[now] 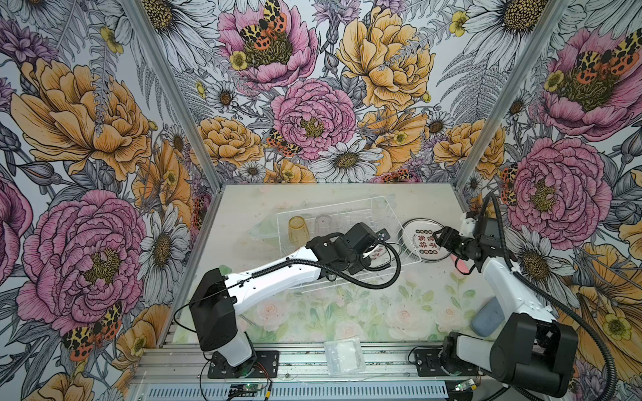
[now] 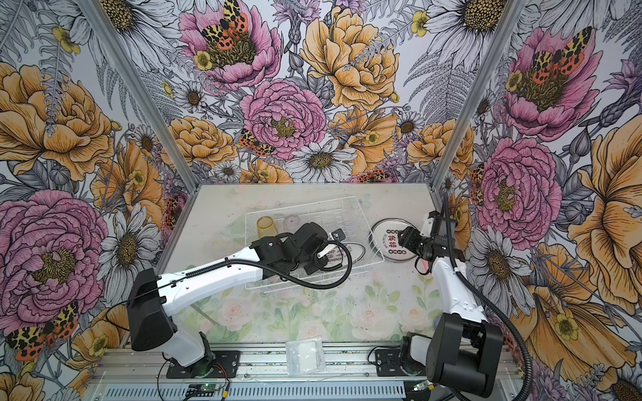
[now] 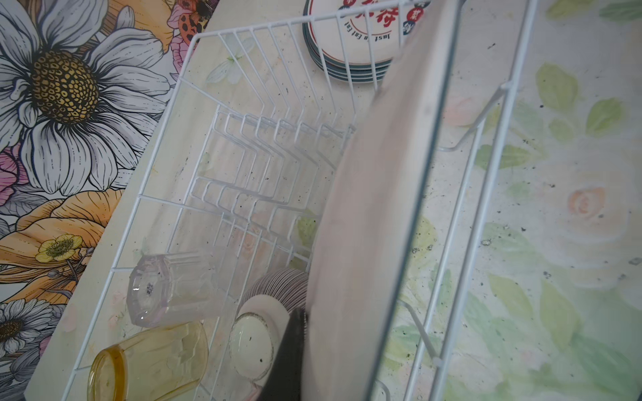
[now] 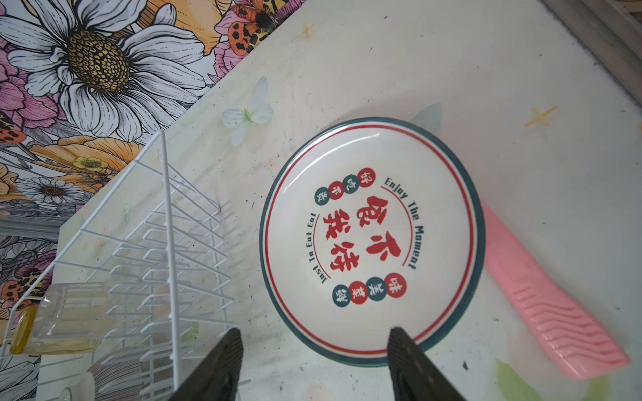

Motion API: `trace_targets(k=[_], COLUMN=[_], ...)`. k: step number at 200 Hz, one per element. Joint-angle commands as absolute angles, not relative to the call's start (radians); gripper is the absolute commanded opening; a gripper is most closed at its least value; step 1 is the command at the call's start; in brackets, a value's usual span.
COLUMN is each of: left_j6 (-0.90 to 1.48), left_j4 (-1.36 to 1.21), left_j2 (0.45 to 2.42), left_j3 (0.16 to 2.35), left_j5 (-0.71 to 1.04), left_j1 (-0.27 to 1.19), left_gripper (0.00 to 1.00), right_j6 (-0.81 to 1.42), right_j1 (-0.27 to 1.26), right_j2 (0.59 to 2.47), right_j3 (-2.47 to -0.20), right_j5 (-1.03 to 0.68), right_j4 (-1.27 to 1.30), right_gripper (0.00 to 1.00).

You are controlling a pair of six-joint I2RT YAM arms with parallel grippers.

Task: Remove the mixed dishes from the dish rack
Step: 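Lift the white plate up out of the rack with the left gripper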

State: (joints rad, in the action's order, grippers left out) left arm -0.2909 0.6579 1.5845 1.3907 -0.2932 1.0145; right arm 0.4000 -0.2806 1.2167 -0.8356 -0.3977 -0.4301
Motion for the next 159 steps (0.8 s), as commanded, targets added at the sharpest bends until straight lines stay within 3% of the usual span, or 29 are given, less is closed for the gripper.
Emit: trace_targets(k=[1,28,106,159], left_j6=[-0.269,-0.269,-0.215,-0.071], left_j4=[0.511,0.457,0.448,0.408], left_j2=[1.522,1.52,1.486,1.453], left_j3=[1.37,1.329,1.344,1.353], left_j5=[-0.218,-0.125,-0.087,0.116], left_j1=[0.987,0.967,0.929,0.811], left_gripper=[0.05,0.05,0.05,0.04], right_j6=[0.405,0.406,0.399,0.395], right_j1=[-0.274,-0.266,-0.255,-0.24], right_j2=[1.188,1.178,1.123,1.051], right_j3=[-0.853,-0.838,-0.832,-0.838], right_j5=[-0.419,-0.425,-0.456,-0.52], right_j4=[-0.431,-0.431,-0.437,-0.437], right_gripper=[0.68,0.68,0.68,0.67])
